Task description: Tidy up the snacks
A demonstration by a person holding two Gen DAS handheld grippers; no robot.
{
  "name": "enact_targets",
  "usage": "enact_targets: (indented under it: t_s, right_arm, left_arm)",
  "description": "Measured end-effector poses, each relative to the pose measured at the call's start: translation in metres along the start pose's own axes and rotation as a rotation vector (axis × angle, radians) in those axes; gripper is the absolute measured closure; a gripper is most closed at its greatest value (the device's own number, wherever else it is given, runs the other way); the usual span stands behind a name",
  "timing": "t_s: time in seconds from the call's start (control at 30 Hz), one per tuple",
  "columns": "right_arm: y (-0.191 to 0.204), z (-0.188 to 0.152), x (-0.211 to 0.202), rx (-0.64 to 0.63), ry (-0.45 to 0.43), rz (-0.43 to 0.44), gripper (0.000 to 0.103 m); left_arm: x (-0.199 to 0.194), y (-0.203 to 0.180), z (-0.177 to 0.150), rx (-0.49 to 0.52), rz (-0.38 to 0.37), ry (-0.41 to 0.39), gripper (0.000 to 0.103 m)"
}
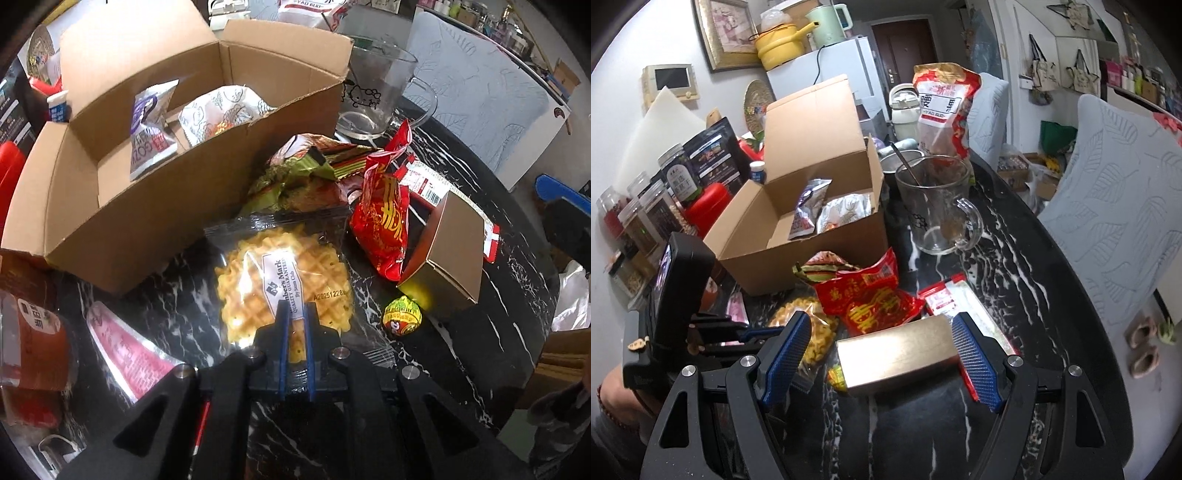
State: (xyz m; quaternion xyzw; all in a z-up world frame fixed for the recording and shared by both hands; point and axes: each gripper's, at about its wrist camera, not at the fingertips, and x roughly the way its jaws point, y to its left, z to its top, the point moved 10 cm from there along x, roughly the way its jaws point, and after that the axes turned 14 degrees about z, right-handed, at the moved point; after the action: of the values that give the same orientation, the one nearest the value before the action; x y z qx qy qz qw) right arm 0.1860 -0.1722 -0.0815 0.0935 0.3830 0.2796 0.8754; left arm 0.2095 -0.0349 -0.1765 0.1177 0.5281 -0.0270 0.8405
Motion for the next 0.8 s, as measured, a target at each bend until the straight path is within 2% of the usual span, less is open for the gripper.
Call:
enact_targets:
  t_s: [0.2, 0.4, 0.5, 0.57, 0.67, 0.8]
  right_arm:
    - [-0.001, -0.005, 0.006, -0.012, 0.027, -0.004, 0.024]
    - [-0.008, -0.015, 0.015, -0.008, 0.062, -0.009, 0.024]
    - [-0.012, -0.020, 0.018, -0.005, 0.078, -0.015, 0.023]
    - [-0.016, -0.024, 0.019, -0.002, 0.087, -0.020, 0.019]
    - [-0.019, -0.028, 0.021, 0.011, 0.098, -0.017, 0.019]
    - [-0.024, -0.033, 0.027, 0.060, 0.113, -0.007, 0.008]
  left_arm:
    - [0.002, 0.002, 0.003, -0.057, -0.060, -0.013, 0.096]
    - [-0.002, 0.000, 0.004, -0.044, -0.024, -0.027, 0.096]
    - [-0.006, -0.002, 0.004, -0.068, -0.051, -0.038, 0.096]
    - [-0.011, -0.002, 0.004, -0.086, -0.061, -0.050, 0.095]
    - [-0.020, 0.005, 0.001, -0.124, -0.057, -0.071, 0.095]
    - [-0.031, 0.017, -0.002, -0.176, -0.028, -0.106, 0.095]
